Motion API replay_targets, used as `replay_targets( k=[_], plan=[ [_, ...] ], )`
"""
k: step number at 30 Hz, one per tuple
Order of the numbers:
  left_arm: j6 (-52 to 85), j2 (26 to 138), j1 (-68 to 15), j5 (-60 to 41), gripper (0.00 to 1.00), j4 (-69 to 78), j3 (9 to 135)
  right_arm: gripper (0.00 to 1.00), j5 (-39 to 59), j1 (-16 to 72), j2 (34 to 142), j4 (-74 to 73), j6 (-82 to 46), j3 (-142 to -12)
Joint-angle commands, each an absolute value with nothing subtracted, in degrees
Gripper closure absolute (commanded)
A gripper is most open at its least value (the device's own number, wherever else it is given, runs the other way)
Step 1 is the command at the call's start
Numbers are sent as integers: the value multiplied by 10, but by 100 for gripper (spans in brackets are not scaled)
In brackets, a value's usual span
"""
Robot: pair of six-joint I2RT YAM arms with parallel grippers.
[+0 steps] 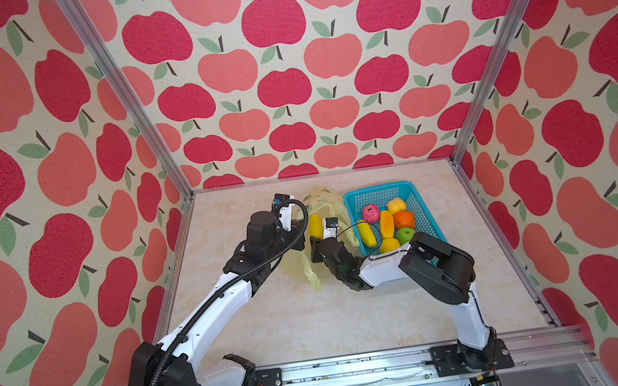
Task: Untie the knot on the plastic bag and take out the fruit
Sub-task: 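Grasp the small yellow melon with the right gripper and lift it, then carry the small yellow melon into the teal basket with the right gripper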
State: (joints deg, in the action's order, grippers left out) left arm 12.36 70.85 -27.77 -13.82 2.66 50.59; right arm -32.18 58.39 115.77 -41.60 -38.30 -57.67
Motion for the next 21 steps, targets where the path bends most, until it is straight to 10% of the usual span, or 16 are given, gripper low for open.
replay_targets(
  k=[1, 21],
  plan=[
    [130, 718, -273, -131, 100, 40, 498, 78, -307, 590, 1111, -492, -359, -533],
    [130, 714, -254, -114, 100, 28, 494, 83, -391, 680, 665, -337, -188, -288]
  ],
)
